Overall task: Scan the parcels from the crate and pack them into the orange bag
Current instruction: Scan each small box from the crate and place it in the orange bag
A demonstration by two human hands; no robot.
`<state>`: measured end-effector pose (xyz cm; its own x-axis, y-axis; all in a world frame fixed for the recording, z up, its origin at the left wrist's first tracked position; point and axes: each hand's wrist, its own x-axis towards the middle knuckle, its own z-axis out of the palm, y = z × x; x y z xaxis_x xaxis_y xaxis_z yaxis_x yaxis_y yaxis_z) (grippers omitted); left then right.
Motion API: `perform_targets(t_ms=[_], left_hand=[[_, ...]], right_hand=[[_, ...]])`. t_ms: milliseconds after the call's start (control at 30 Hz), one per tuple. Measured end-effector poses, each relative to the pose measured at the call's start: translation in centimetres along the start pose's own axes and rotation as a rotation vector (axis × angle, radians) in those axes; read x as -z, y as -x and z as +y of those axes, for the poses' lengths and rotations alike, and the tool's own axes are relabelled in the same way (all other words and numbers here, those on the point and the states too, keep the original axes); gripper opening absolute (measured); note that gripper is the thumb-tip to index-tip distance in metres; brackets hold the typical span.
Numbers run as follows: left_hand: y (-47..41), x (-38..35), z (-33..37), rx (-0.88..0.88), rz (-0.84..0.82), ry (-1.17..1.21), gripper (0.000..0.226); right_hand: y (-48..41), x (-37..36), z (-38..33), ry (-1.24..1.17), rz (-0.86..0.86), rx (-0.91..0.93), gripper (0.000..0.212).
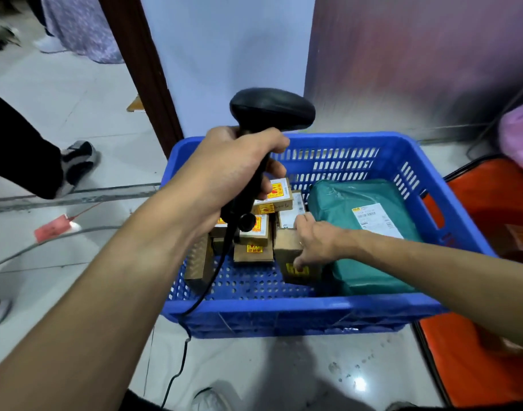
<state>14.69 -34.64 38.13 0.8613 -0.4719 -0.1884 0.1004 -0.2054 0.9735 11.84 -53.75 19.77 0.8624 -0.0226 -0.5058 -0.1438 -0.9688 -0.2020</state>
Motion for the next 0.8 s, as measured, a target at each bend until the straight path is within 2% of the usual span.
perform_targets(t_ms=[133, 200, 333, 433, 533, 633, 733, 800], left_hand=[[0.8, -0.5, 0.4, -0.093, 0.036, 0.033, 0.020], [1.3, -0.6, 0.5, -0.132, 0.048, 0.047, 0.022], [2.3, -0.7, 0.5, -0.156, 0.085, 0.094, 0.024], [3.3, -1.0, 0.6, -0.177, 0.105, 0.089, 0.022], [4.6, -1.2, 0.8, -0.185, 0.058, 0.110, 0.022], [6.1, -1.5, 0.8, -0.177, -0.026, 0.152, 0.022], [7.5, -1.8, 0.6, -0.182, -0.080, 0.125, 0.024], [8.1, -2.1, 0.6, -0.195, -0.095, 0.097, 0.024]], right_hand=[[4.7, 5.7, -0.9, -0.161, 0.222, -0.002, 0.068], [7.8, 8.2, -0.9, -0.294, 0.327, -0.001, 0.059], [13.5, 11.0, -0.1, -0.727, 0.533, -0.032, 0.032], [17.3, 12.1, 0.4, -1.092, 0.666, -0.059, 0.032], [20.4, 11.7, 0.5, -1.374, 0.734, -0.036, 0.036], [21.5, 9.2, 0.3, -1.572, 0.797, -0.107, 0.033], [21.3, 6.9, -0.4, -1.687, 0.808, -0.187, 0.035], [21.1, 6.6, -0.7, -1.691, 0.822, -0.177, 0.035]])
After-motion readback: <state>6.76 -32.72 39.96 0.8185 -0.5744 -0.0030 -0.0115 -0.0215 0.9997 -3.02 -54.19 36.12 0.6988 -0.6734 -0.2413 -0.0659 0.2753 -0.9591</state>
